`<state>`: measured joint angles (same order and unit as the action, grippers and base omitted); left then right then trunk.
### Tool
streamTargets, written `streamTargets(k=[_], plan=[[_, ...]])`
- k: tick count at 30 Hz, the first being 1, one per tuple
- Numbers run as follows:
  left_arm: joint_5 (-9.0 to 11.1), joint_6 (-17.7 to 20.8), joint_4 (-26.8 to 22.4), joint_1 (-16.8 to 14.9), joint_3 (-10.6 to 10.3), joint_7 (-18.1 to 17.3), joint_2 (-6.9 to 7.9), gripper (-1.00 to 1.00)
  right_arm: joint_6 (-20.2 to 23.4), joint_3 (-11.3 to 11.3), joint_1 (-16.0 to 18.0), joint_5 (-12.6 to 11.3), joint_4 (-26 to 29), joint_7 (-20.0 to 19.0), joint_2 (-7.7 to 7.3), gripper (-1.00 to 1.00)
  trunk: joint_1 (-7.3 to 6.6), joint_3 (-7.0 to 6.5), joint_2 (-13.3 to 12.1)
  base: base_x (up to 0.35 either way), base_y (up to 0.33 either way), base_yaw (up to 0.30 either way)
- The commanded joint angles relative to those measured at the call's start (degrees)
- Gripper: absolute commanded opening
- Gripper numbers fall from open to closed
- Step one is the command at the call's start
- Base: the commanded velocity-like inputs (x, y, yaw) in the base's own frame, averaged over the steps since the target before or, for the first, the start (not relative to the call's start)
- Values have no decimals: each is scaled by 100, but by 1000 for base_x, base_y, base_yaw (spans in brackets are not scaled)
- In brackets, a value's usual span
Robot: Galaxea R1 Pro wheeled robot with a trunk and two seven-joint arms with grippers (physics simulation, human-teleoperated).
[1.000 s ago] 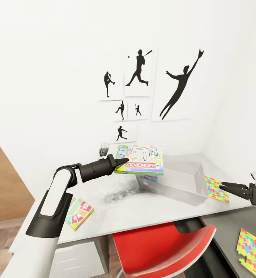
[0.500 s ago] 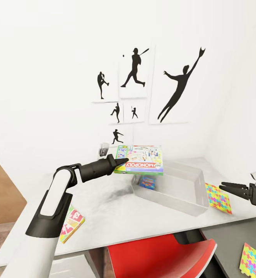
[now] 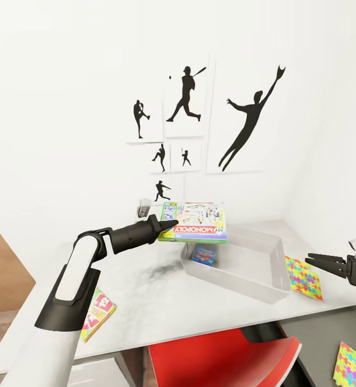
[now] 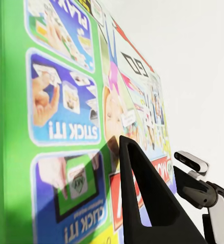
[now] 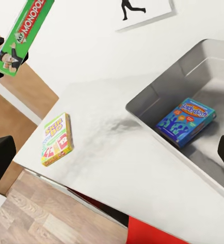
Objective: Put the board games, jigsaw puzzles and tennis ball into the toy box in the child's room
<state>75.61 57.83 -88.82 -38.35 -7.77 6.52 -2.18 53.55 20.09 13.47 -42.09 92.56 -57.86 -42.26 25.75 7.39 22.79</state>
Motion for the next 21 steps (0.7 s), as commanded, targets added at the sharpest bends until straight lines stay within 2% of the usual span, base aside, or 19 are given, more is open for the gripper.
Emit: streamTargets(k=[1,11,21], plan=[[59,18,-4,-6,3,50,-1,-100,24,3,6,-1,-1,-15,-2,100,4,13,13,9,-56,0],[66,18,-21,-6,4,39,11,-100,24,4,6,-1,-1,-15,-2,100,4,13,13,82,-139,0],[67,18,-44,1,4,29,15,-100,20,4,6,-1,-1,-15,-2,100,4,13,13,27,-38,2]])
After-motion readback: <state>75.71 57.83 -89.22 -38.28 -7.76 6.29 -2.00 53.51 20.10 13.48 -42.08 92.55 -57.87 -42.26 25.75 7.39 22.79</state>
